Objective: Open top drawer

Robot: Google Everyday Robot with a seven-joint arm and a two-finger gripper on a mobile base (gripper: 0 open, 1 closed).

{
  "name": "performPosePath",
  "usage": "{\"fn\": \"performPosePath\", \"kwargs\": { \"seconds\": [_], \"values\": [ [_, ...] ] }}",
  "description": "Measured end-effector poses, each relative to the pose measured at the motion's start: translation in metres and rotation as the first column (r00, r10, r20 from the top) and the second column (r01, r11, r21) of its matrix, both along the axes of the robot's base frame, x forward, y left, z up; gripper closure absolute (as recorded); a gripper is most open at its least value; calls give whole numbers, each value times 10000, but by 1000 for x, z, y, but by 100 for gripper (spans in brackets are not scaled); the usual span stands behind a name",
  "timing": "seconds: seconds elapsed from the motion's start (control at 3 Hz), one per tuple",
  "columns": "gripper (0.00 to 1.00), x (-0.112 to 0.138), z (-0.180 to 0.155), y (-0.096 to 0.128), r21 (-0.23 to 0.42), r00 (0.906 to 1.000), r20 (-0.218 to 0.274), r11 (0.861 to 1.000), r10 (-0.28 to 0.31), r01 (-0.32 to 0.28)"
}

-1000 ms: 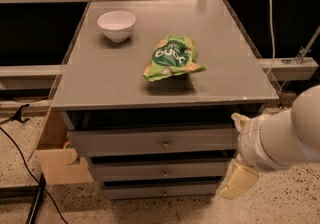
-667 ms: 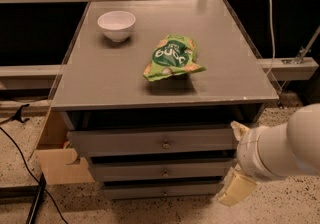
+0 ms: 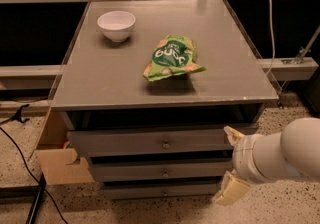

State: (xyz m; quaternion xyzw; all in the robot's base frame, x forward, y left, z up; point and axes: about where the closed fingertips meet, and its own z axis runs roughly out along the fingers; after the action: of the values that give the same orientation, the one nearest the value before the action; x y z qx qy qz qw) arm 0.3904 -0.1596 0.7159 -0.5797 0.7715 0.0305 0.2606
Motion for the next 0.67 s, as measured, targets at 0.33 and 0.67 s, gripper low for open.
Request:
{"fn": "performPosePath", "kwargs": {
  "seconds": [0.33, 0.67],
  "values": [
    [0, 19, -19, 3, 248, 9989, 78, 9986, 468, -470],
    [0, 37, -33, 7, 278, 9967, 36, 9963, 815, -815]
  ]
}}
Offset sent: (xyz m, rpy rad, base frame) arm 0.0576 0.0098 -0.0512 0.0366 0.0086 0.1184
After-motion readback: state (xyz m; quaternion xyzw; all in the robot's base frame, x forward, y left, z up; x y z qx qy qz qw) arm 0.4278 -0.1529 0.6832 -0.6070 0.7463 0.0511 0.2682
